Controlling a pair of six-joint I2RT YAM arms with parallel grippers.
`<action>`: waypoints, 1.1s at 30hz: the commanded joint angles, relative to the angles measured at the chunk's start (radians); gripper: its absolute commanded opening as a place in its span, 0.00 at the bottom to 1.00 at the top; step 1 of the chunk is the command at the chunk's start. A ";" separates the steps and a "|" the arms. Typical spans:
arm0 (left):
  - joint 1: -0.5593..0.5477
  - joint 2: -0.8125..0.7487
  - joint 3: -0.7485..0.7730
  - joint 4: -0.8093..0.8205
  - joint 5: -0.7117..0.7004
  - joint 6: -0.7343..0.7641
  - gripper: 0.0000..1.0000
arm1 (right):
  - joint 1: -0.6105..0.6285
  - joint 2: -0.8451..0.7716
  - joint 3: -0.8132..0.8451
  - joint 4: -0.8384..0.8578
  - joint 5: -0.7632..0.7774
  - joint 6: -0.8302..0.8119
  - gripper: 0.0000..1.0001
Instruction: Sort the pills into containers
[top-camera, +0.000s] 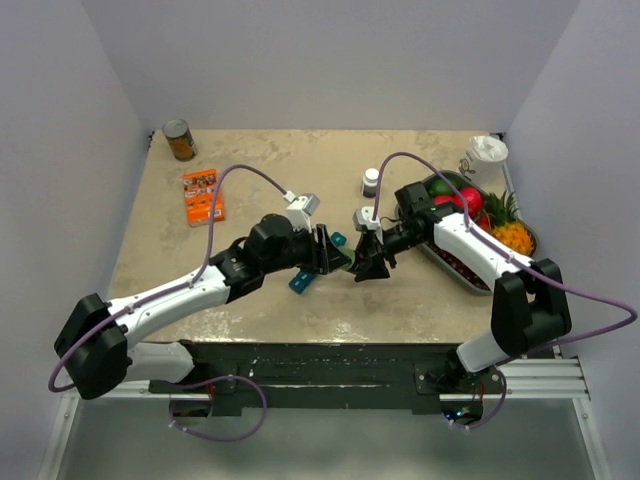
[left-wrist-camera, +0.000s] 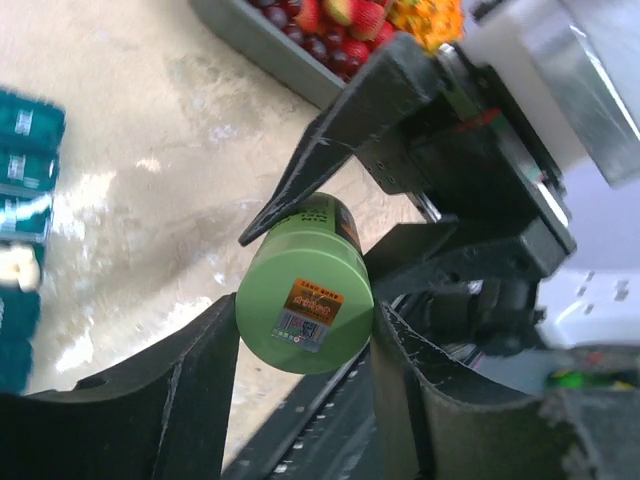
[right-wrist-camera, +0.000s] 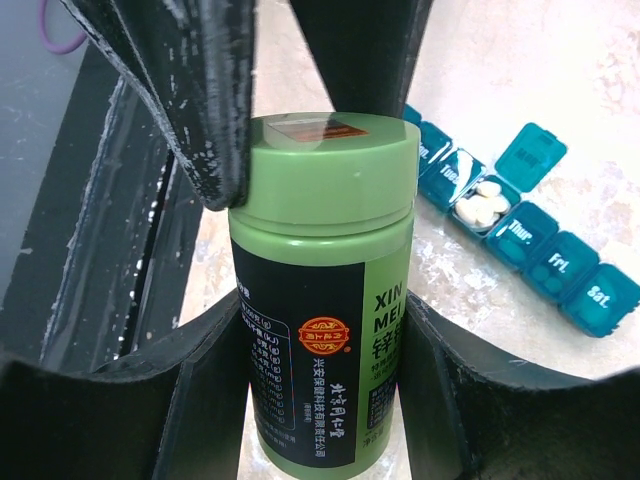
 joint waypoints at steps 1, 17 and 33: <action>-0.001 -0.025 -0.068 0.178 0.295 0.404 0.00 | -0.001 -0.010 0.028 0.020 -0.055 -0.009 0.00; 0.109 -0.235 -0.180 0.334 0.293 0.468 0.99 | 0.000 -0.002 0.030 0.009 -0.058 -0.024 0.00; 0.026 -0.124 -0.043 0.045 -0.035 -0.112 0.98 | -0.001 -0.002 0.030 0.010 -0.054 -0.021 0.00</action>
